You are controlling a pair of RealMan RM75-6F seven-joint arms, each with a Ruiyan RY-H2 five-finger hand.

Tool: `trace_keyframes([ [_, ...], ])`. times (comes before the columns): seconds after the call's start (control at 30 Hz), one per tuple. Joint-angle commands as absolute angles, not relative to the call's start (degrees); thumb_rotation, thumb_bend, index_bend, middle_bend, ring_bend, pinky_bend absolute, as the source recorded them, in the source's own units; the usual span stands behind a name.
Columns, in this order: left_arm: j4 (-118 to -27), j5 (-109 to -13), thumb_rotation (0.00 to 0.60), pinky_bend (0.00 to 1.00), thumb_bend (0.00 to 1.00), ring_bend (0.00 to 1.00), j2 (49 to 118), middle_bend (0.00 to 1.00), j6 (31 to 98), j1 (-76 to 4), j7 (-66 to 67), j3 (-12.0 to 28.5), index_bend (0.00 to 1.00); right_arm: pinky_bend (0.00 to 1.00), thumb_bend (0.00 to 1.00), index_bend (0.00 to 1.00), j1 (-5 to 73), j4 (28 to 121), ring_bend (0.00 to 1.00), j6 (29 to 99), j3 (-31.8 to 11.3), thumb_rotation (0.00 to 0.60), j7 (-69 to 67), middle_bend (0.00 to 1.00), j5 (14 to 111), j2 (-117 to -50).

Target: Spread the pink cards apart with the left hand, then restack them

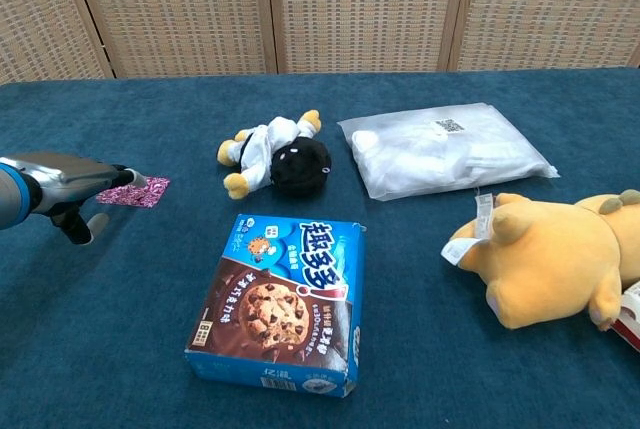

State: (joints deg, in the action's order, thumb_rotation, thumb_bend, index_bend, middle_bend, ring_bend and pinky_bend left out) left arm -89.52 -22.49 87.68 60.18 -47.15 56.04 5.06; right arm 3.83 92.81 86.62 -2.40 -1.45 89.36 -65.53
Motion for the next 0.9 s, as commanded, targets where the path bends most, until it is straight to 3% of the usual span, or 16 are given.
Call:
trace_keyframes([
  [0.03, -88.98, -21.88, 0.600, 0.00, 0.66, 0.00, 88.21, 0.00, 60.03, -47.64, 56.09, 4.85, 0.00, 0.00, 0.03, 0.00, 3.80, 92.82, 0.00, 86.60, -2.42, 0.600, -1.43, 0.00, 89.29, -65.51],
  [0.9, -84.33, -19.81, 0.600, 0.00, 0.66, 0.00, 88.46, 0.00, 59.01, -46.67, 54.35, 0.46, 0.00, 0.00, 0.03, 0.00, 3.32, 93.11, 0.00, 87.31, -2.38, 0.600, -1.45, 0.00, 89.54, -65.12],
])
